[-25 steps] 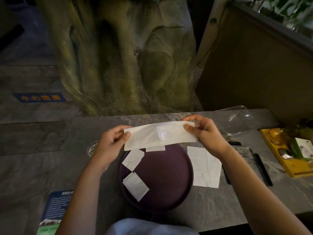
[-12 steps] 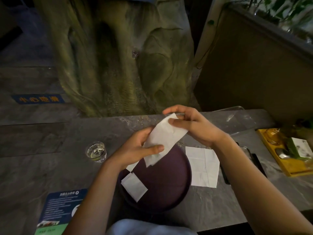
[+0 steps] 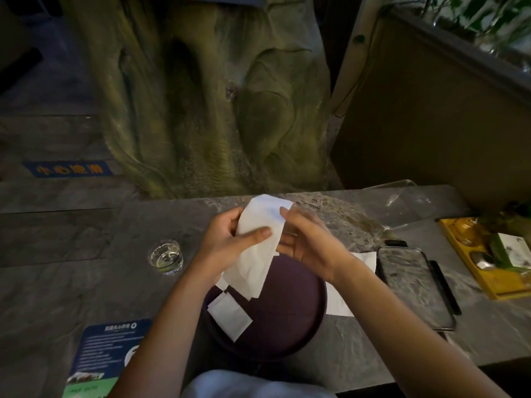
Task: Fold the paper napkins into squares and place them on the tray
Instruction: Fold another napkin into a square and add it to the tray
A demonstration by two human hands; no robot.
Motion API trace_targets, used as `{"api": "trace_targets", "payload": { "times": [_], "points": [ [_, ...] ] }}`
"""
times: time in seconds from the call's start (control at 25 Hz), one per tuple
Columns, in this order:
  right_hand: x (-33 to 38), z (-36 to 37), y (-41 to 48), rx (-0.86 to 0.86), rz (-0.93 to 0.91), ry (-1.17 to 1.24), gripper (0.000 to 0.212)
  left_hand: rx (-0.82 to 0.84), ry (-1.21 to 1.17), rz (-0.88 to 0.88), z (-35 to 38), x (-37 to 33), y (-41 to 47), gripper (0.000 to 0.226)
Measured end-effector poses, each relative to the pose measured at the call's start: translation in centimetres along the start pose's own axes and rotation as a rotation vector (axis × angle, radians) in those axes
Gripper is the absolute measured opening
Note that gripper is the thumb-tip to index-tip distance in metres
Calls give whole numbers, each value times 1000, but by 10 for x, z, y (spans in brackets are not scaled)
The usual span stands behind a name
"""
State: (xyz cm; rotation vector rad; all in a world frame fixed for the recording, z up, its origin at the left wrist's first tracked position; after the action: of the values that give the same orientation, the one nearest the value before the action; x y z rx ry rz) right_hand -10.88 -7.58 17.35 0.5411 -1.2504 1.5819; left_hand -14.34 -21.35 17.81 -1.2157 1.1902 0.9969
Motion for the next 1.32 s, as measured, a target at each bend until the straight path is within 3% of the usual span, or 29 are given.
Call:
{"api": "trace_targets", "payload": {
  "times": [0.2, 0.28, 0.44, 0.68, 0.92, 1.16, 1.32],
  "points": [
    [-4, -10, 0, -197, -81, 0, 77, -49, 20, 18, 1, -1, -3, 23],
    [8, -14, 1, -237, -189, -36, 80, -35, 0, 49, 1, -6, -5, 27],
    [35, -15, -6, -248, -447, -265, 61, -11, 49, 186, -3, -16, -4, 62],
    [45, -5, -19, -202, -708, -646, 69, -67, 98, 270, -1, -20, -6, 39],
    [44, -1, -24, -225, -861, -850, 45, -125, 252, 323, -7, -21, -4, 35],
    [46, 1, -23, -272, -931, -923, 29, -204, 437, 519, -11, -33, -8, 24],
    [49, 4, -24, -270, -961, -941, 24, -246, 489, 545, -15, -36, -10, 19]
  ]
}}
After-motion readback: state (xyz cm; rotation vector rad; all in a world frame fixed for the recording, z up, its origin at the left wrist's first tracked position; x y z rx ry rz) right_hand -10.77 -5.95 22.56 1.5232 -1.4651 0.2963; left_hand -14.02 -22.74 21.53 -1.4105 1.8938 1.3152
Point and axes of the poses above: each hand's wrist, its own y-axis towards the middle knuckle, its own z-axis out of the palm, x = y × z, the point moved 8 cm from there along y, towards the middle knuckle, and after that the axes turned 12 degrees about -x, right-handed, at the moved point
